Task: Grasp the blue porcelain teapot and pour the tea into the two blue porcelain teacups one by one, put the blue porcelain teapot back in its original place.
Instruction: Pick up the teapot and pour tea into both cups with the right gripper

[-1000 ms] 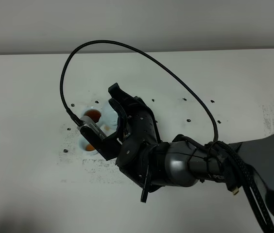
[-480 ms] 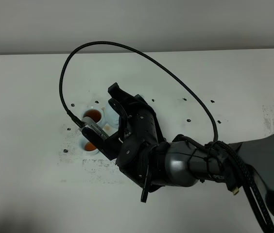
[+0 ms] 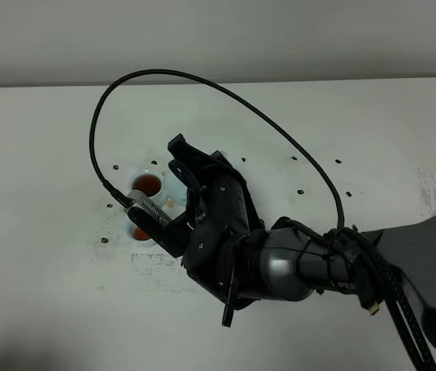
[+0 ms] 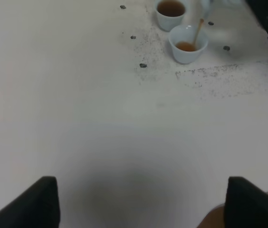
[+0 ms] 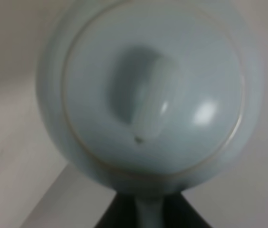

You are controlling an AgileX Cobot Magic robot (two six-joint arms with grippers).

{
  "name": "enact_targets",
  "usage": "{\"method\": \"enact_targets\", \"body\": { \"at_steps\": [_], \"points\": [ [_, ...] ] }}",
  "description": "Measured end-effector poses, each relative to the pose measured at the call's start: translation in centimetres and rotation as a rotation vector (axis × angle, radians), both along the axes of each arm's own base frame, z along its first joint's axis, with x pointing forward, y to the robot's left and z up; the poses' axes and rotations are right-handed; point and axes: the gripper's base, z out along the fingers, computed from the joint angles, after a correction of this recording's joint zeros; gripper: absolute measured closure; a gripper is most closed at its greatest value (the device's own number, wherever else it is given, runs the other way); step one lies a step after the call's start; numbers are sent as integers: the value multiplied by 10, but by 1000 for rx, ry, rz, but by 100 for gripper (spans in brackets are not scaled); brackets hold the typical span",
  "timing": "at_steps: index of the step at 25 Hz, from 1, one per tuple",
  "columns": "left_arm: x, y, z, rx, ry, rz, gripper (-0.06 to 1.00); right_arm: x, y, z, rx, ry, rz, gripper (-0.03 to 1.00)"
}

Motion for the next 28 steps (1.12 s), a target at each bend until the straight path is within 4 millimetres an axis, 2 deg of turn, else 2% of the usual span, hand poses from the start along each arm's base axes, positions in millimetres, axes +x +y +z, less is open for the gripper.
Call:
{"method": "enact_targets", "body": {
  "at_steps": [28],
  "points": [
    [0,0,0,0,0,0,27,-2,2,0,-67,1,36,93]
  ]
}}
